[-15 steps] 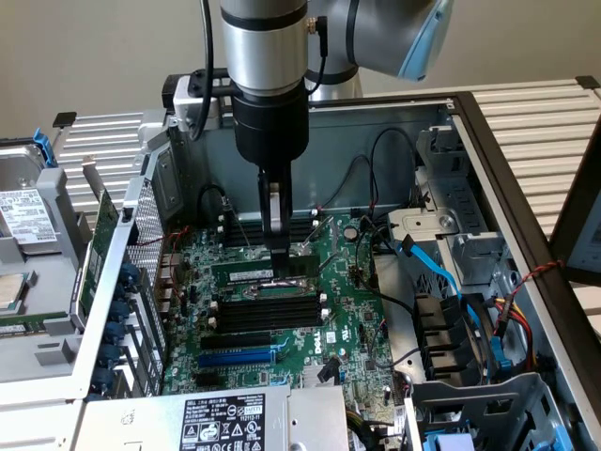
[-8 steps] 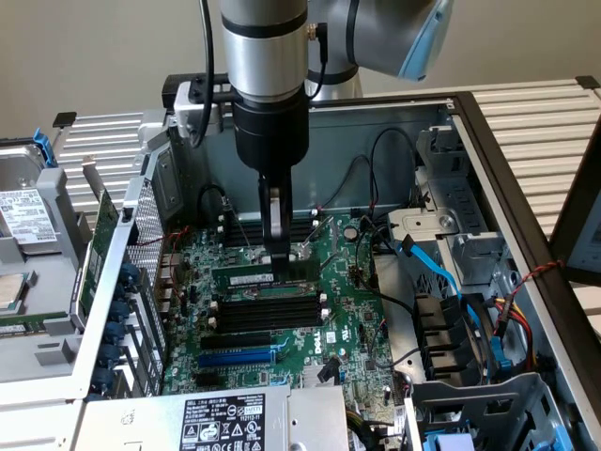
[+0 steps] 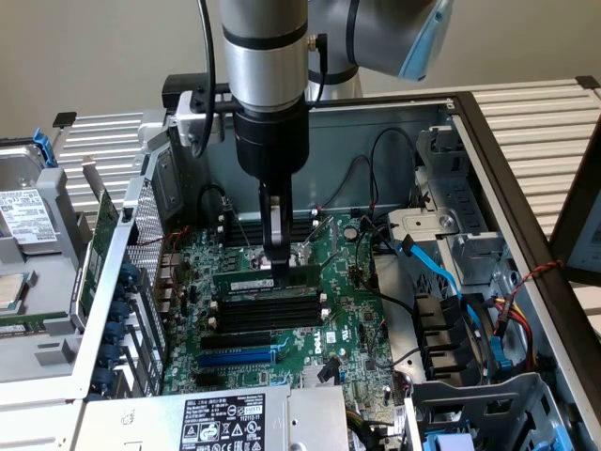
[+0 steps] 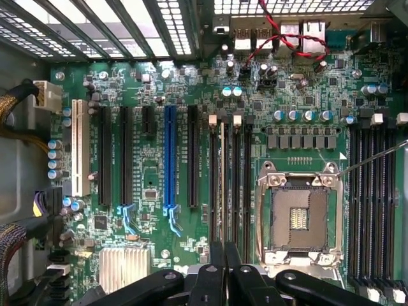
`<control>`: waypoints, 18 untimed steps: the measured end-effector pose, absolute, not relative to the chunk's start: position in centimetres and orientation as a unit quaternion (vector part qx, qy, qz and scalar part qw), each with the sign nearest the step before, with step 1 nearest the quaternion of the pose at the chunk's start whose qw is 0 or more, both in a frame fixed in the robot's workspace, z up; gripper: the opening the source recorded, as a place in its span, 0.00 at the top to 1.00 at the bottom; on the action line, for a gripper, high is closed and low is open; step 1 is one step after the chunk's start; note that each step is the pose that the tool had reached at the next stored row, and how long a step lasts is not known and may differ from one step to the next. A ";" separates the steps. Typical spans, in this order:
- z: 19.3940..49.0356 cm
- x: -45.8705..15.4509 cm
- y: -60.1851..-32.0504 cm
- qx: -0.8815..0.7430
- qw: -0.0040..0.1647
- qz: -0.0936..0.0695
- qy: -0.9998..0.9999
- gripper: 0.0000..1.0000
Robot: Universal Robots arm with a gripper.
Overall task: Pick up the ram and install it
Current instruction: 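Pick up the ram and move it above insertion slot, then insert the ram into the slot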
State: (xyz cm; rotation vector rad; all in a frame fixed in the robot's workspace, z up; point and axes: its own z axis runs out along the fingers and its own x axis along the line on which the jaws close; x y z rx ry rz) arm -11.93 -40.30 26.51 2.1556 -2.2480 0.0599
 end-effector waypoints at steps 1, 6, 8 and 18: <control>26.5 -11.9 -40.3 0.692 0.013 0.019 -0.722 0.88; 26.1 -11.9 -40.3 0.692 0.013 0.019 -0.722 0.88; 26.1 -11.9 -40.5 0.692 0.013 0.019 -0.721 0.88; 25.7 -11.9 -40.6 0.692 0.013 0.019 -0.722 0.88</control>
